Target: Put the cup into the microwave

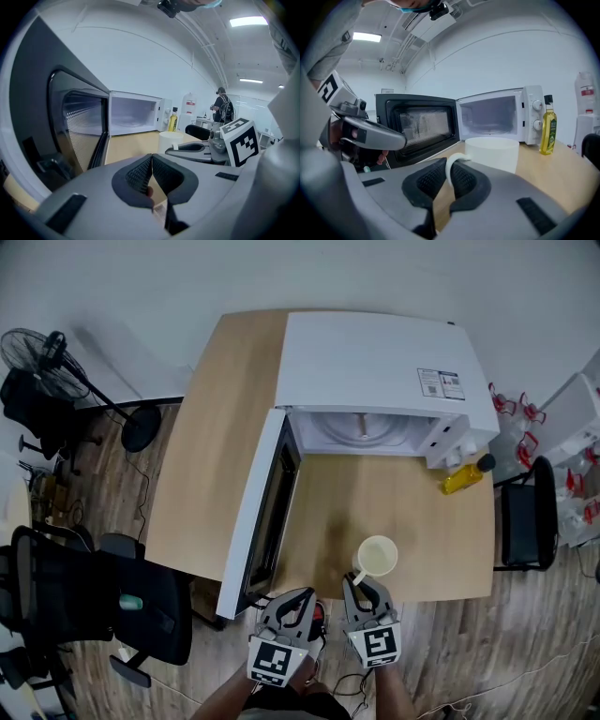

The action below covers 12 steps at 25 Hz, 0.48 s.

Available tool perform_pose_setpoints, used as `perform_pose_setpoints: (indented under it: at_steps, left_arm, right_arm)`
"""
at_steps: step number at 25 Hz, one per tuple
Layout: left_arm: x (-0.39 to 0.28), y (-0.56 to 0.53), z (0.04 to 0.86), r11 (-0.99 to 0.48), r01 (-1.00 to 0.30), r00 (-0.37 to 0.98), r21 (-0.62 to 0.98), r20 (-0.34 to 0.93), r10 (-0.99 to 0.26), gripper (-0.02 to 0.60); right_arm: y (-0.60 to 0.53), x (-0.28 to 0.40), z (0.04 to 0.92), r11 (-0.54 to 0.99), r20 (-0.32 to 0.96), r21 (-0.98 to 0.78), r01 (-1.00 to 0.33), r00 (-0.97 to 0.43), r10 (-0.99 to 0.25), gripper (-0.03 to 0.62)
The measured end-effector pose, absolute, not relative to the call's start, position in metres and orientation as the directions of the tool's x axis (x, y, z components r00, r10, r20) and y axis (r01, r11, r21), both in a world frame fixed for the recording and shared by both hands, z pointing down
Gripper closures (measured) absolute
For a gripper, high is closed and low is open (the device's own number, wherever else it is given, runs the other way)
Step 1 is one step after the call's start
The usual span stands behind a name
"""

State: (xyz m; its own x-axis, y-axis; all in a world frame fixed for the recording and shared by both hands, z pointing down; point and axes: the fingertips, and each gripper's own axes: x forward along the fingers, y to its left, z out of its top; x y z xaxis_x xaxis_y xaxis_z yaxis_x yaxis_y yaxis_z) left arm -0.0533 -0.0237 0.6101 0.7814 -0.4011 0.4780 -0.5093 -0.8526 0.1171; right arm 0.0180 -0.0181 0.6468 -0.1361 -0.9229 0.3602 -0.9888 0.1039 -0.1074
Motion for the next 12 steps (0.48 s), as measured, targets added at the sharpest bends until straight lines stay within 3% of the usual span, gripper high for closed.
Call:
perform_pose_setpoints:
  at_steps: [12]
  left_arm:
    - [-0.033,-0.02,0.553,-0.881,-0.463,0.833,0.098,0.388,-0.394,0.557]
  right_arm:
    - [0.001,0.038,0.574,0.07,0.315,-0.024,-0.997,-0.074,-0.946,0.563]
